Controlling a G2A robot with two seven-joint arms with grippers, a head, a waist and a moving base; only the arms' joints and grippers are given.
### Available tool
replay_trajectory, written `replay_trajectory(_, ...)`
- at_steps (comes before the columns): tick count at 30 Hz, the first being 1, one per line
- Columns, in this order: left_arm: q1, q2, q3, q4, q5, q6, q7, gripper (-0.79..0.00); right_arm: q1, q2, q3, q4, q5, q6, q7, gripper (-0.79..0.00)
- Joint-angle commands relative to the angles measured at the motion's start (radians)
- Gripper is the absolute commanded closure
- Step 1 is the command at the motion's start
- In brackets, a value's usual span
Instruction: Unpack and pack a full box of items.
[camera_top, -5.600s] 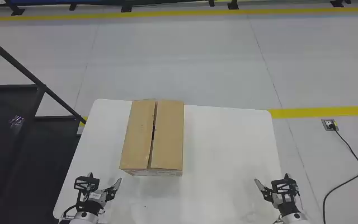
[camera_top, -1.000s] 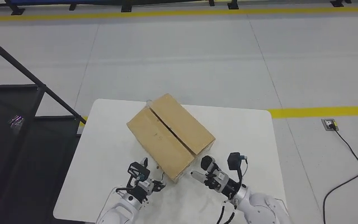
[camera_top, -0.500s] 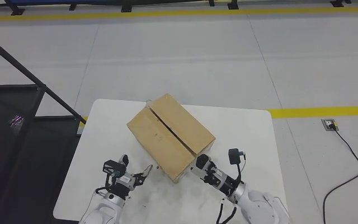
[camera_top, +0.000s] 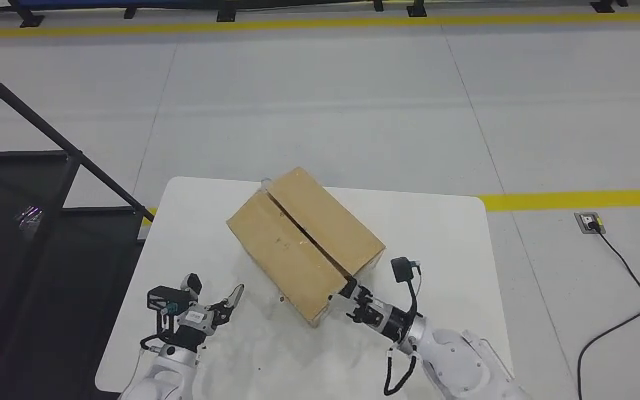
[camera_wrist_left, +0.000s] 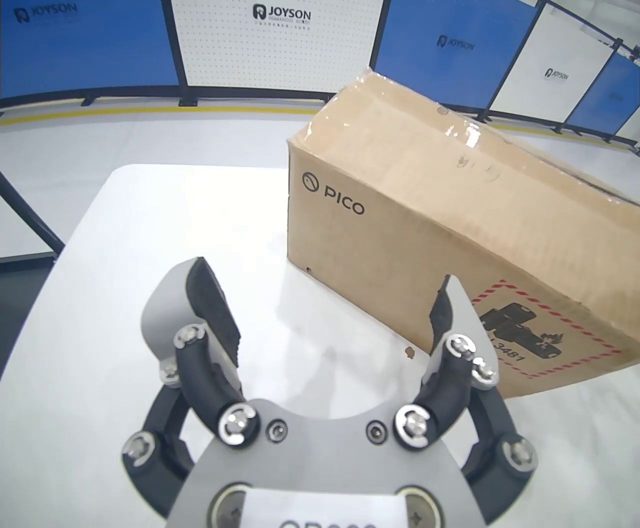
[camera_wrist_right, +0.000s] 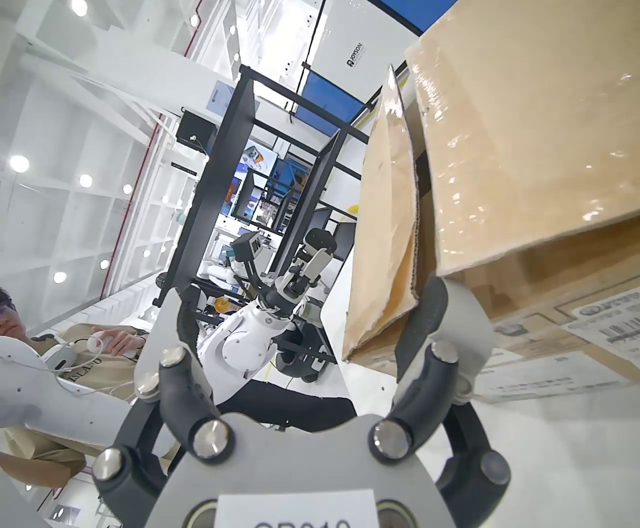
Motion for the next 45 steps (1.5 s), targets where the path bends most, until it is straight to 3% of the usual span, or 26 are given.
replay_trajectory(1,0.003,0.000,-0.002,-0.001,-0.003,0.002,0.005,-0.785,0.004,-0.004,-0.012,-0.007,-0.045,0.024,-0.033,-0.785)
replay_trajectory(4,0.006,-0.001,-0.007,-0.002,-0.008,0.008,0.011,-0.785,0.007,-0.011,-0.037,-0.019,-0.127,0.069,-0.096,-0.785)
replay_trajectory(5,0.006,-0.001,-0.010,-0.002,-0.011,0.011,0.011,-0.785,0.009,-0.014,-0.047,-0.022,-0.150,0.082,-0.111,-0.705)
replay_trajectory(6,0.007,-0.002,-0.012,-0.003,-0.014,0.014,0.013,-0.785,0.011,-0.016,-0.055,-0.024,-0.169,0.095,-0.123,-0.403)
replay_trajectory(7,0.008,-0.002,-0.015,-0.003,-0.017,0.015,0.015,-0.785,0.012,-0.018,-0.060,-0.025,-0.185,0.105,-0.136,-0.357)
replay_trajectory(13,0.015,-0.003,-0.037,-0.013,-0.040,0.031,0.022,-0.785,0.004,-0.026,-0.082,-0.039,-0.277,0.163,-0.199,-0.277)
replay_trajectory(15,0.015,-0.003,-0.046,-0.020,-0.054,0.039,0.022,-0.785,0.000,-0.027,-0.080,-0.040,-0.302,0.180,-0.221,-0.212)
replay_trajectory(19,0.015,-0.004,-0.069,-0.033,-0.069,0.052,0.025,-0.785,-0.008,-0.029,-0.082,-0.043,-0.323,0.180,-0.234,0.000)
replay_trajectory(28,0.010,-0.003,-0.124,-0.044,-0.097,0.078,0.022,-0.785,-0.030,-0.023,-0.064,-0.064,-0.384,0.116,-0.217,0.000)
replay_trajectory(45,-0.036,-0.007,-0.160,0.008,-0.083,0.158,0.006,-0.785,-0.129,0.018,0.049,-0.124,-0.447,-0.164,-0.150,0.000)
